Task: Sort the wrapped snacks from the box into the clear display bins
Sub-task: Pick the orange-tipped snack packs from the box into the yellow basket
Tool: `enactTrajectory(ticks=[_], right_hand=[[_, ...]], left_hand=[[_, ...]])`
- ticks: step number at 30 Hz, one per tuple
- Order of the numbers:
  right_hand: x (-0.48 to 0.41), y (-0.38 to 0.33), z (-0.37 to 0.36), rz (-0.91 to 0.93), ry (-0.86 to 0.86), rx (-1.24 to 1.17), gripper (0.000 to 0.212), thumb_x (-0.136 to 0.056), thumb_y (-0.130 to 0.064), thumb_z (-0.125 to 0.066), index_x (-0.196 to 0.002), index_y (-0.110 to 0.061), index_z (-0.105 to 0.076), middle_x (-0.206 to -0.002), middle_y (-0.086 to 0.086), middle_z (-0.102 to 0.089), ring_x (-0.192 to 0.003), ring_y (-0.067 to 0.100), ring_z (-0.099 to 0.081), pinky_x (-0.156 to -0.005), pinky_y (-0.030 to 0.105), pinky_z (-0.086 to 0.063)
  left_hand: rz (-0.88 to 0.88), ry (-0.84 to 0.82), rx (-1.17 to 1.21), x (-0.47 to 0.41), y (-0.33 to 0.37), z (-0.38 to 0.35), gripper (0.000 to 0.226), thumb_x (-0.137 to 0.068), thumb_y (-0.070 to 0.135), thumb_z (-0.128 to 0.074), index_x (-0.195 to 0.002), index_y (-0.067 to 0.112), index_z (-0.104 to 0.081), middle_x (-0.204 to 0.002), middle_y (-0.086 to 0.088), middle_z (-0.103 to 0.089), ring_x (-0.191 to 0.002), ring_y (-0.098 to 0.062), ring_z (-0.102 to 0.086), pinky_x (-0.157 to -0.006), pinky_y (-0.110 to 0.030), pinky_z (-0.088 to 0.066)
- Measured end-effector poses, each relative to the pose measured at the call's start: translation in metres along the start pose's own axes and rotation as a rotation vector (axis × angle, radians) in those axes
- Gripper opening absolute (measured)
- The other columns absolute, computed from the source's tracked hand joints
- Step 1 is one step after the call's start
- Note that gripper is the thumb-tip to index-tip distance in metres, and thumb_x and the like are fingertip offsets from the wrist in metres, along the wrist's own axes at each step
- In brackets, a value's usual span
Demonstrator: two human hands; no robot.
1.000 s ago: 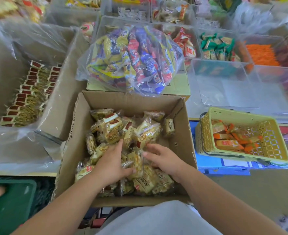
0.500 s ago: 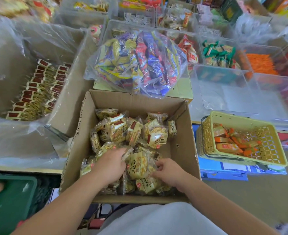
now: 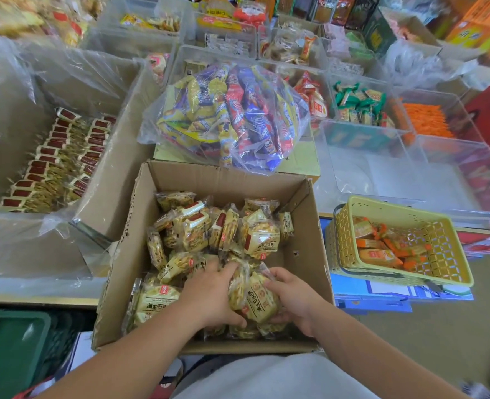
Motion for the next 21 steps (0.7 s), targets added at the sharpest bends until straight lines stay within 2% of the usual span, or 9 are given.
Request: enactTrajectory(ticks=[2, 5, 8, 11, 13, 15, 18, 20, 21], right_hand=[[0.004, -0.001, 0.006, 0.018, 0.014, -0.006, 0.019, -0.103, -0.027, -0.051, -0.115, -0.031, -0.066, -0.107, 0.003, -0.076, -0.099, 0.025, -0.074, -0.079, 0.051, -0.062], [0.012, -0.007, 0.016, 0.073, 0.049, 0.011, 0.019, -0.104, -0.027, -0.049, -0.115, -0.031, -0.065, -0.103, 0.000, -0.077, -0.101, 0.023, -0.073, -0.087, 0.054, -0.060], [0.022, -0.017, 0.026, 0.128, 0.086, -0.024, 0.018, -0.104, -0.028, -0.051, -0.115, -0.030, -0.065, -0.101, -0.002, -0.078, -0.095, 0.019, -0.075, -0.087, 0.052, -0.060], [0.033, -0.028, 0.034, 0.168, 0.076, -0.111, 0.020, -0.104, -0.028, -0.052, -0.119, -0.027, -0.065, -0.104, 0.000, -0.078, -0.097, 0.018, -0.074, -0.091, 0.050, -0.059], [0.040, -0.038, 0.040, 0.209, 0.066, -0.191, 0.021, -0.104, -0.025, -0.053, -0.121, -0.021, -0.065, -0.108, 0.004, -0.077, -0.105, 0.024, -0.072, -0.098, 0.055, -0.054], [0.048, -0.050, 0.046, 0.268, 0.045, -0.276, 0.022, -0.103, -0.022, -0.054, -0.121, -0.017, -0.065, -0.112, 0.009, -0.075, -0.110, 0.028, -0.070, -0.103, 0.056, -0.050], [0.058, -0.071, 0.051, 0.344, -0.024, -0.391, 0.027, -0.101, -0.021, -0.056, -0.125, -0.011, -0.064, -0.119, 0.015, -0.072, -0.108, 0.029, -0.067, -0.097, 0.049, -0.049], [0.062, -0.084, 0.053, 0.388, -0.090, -0.406, 0.030, -0.100, -0.024, -0.057, -0.125, -0.009, -0.063, -0.120, 0.017, -0.071, -0.104, 0.027, -0.067, -0.091, 0.045, -0.050], [0.063, -0.090, 0.053, 0.408, -0.121, -0.390, 0.029, -0.100, -0.026, -0.058, -0.124, -0.010, -0.064, -0.119, 0.015, -0.072, -0.102, 0.025, -0.068, -0.088, 0.041, -0.053]], left_hand=[[0.013, 0.055, 0.006, -0.005, 0.002, -0.001, 0.122, -0.056, 0.073, -0.083, -0.153, 0.040, -0.018, -0.164, -0.008, -0.023, -0.144, -0.035, -0.036, -0.115, -0.051, -0.039], [0.001, 0.096, 0.097, -0.012, 0.002, 0.005, 0.105, -0.060, 0.062, -0.084, -0.148, 0.036, -0.034, -0.147, 0.001, -0.040, -0.131, -0.025, -0.046, -0.106, -0.042, -0.046], [-0.012, 0.098, 0.251, -0.013, -0.003, 0.010, 0.098, -0.060, 0.050, -0.084, -0.147, 0.036, -0.040, -0.136, 0.008, -0.043, -0.120, -0.017, -0.048, -0.099, -0.033, -0.048], [0.007, 0.140, 0.454, -0.003, -0.010, 0.018, 0.102, -0.049, 0.060, -0.080, -0.141, 0.038, -0.044, -0.129, 0.013, -0.043, -0.110, -0.012, -0.051, -0.090, -0.028, -0.051], [0.042, 0.204, 0.645, 0.006, -0.014, 0.025, 0.087, -0.048, 0.054, -0.086, -0.127, 0.044, -0.050, -0.123, 0.012, -0.050, -0.099, -0.015, -0.062, -0.070, -0.031, -0.061], [0.059, 0.291, 0.877, 0.016, -0.012, 0.033, 0.066, -0.062, 0.029, -0.092, -0.109, 0.053, -0.054, -0.116, 0.005, -0.059, -0.082, -0.021, -0.071, -0.052, -0.028, -0.060], [0.026, 0.454, 1.139, 0.036, -0.001, 0.053, 0.065, -0.070, 0.021, -0.091, -0.099, 0.066, -0.054, -0.116, 0.007, -0.065, -0.080, -0.017, -0.075, -0.058, -0.032, -0.061], [-0.001, 0.471, 1.321, 0.049, 0.016, 0.062, 0.064, -0.069, 0.027, -0.092, -0.100, 0.070, -0.056, -0.118, 0.018, -0.066, -0.091, -0.014, -0.072, -0.071, -0.038, -0.057], [-0.024, 0.438, 1.461, 0.052, 0.025, 0.064, 0.062, -0.066, 0.028, -0.092, -0.100, 0.069, -0.059, -0.111, 0.021, -0.070, -0.092, -0.014, -0.073, -0.072, -0.039, -0.055]])
Point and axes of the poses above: each hand's wrist, its own x-axis away from the middle knuckle, its own z-axis out of the back of the hand, y = z × x, the point moved 5 cm from there along -x, towards the middle knuckle
